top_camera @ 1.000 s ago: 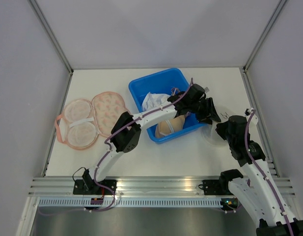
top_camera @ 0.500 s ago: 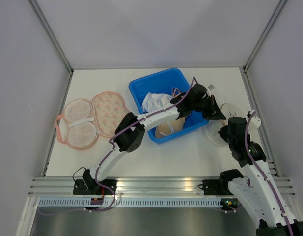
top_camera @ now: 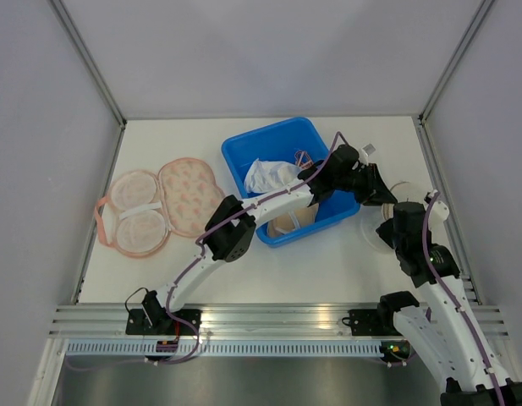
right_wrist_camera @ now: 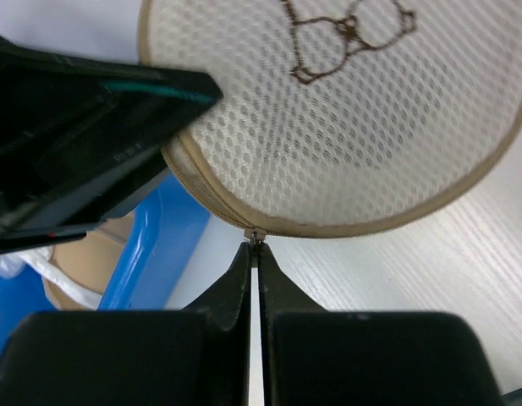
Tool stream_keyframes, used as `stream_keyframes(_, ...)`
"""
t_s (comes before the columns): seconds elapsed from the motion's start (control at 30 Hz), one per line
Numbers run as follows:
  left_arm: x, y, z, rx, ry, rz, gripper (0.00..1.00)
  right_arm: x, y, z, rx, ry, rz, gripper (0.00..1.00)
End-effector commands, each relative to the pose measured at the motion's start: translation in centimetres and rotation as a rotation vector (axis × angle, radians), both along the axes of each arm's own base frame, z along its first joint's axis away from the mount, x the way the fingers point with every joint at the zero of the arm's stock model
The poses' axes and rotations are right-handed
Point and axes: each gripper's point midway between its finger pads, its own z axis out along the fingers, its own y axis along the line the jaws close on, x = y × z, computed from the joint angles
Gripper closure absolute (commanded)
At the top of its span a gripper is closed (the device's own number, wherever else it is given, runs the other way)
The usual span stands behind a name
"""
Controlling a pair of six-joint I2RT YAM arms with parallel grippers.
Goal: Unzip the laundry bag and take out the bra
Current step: Unzip the laundry bag at the center of the board.
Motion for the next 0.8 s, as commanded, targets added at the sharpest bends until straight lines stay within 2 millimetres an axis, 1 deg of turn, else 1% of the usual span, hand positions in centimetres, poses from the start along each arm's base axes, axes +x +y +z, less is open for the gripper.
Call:
stream_keyframes(0.0,0.5,0.4,2.2,-0.023,-0.098,-0.016,0.58,1.2,2.0,0.7,0.078,-0.060,0.076,1.00)
stream_keyframes(0.03,0.4,0.9,2.6,-0.007,-0.115,-0.013,0.51,1.4,2.0,1.1,0.080,-0.075,0.073,1.00)
stream_keyframes(0.07,0.6,1.4,2.3,0.027,-0.126,0.008,0.41,1.6,2.0,1.4,0.081,-0.086,0.066,1.00)
stream_keyframes(0.1,0.9,1.9,2.6,0.039,-0.169,0.016,0.37,1.8,2.0,1.8,0.081,-0.097,0.066,1.00)
stream_keyframes(0.13,0.8,2.5,3.5,0.049,-0.185,0.029,0.34,2.0,2.0,1.8,0.078,-0.093,0.064,1.00)
stream_keyframes(0.17,1.2,2.9,3.7,0.062,-0.201,0.052,0.32,2.2,2.0,2.0,0.078,-0.100,0.065,1.00)
stream_keyframes(0.2,1.1,3.3,3.6,0.083,-0.211,0.048,0.32,2.3,2.0,2.1,0.081,-0.105,0.062,1.00)
stream_keyframes(0.23,0.8,3.5,4.9,0.074,-0.229,0.046,0.32,2.5,2.1,2.3,0.086,-0.120,0.066,1.00)
stream_keyframes(0.27,1.0,3.8,5.0,0.084,-0.248,0.050,0.32,2.6,2.2,2.5,0.088,-0.126,0.067,1.00)
stream_keyframes(0.33,0.5,4.3,4.3,0.128,-0.244,0.049,0.32,2.6,2.2,2.5,0.086,-0.129,0.067,0.99)
stream_keyframes(0.37,0.5,4.6,4.6,0.135,-0.256,0.058,0.32,2.7,2.1,2.6,0.085,-0.129,0.066,1.00)
stream_keyframes(0.43,0.1,4.9,3.6,0.161,-0.239,0.054,0.32,2.6,1.9,2.5,0.079,-0.130,0.059,1.00)
stream_keyframes(0.6,-0.8,4.6,2.3,0.166,-0.198,0.007,0.34,2.4,1.8,2.4,0.070,-0.135,0.057,1.00)
stream_keyframes(0.67,-1.2,4.5,2.1,0.166,-0.188,-0.007,0.35,2.4,1.7,2.4,0.072,-0.144,0.053,1.00)
stream_keyframes(0.73,-1.5,4.5,1.8,0.178,-0.189,-0.009,0.35,2.3,1.7,2.2,0.066,-0.136,0.054,1.00)
stream_keyframes(0.77,-1.2,4.6,1.8,0.184,-0.199,0.000,0.34,2.3,1.7,2.1,0.067,-0.133,0.055,1.00)
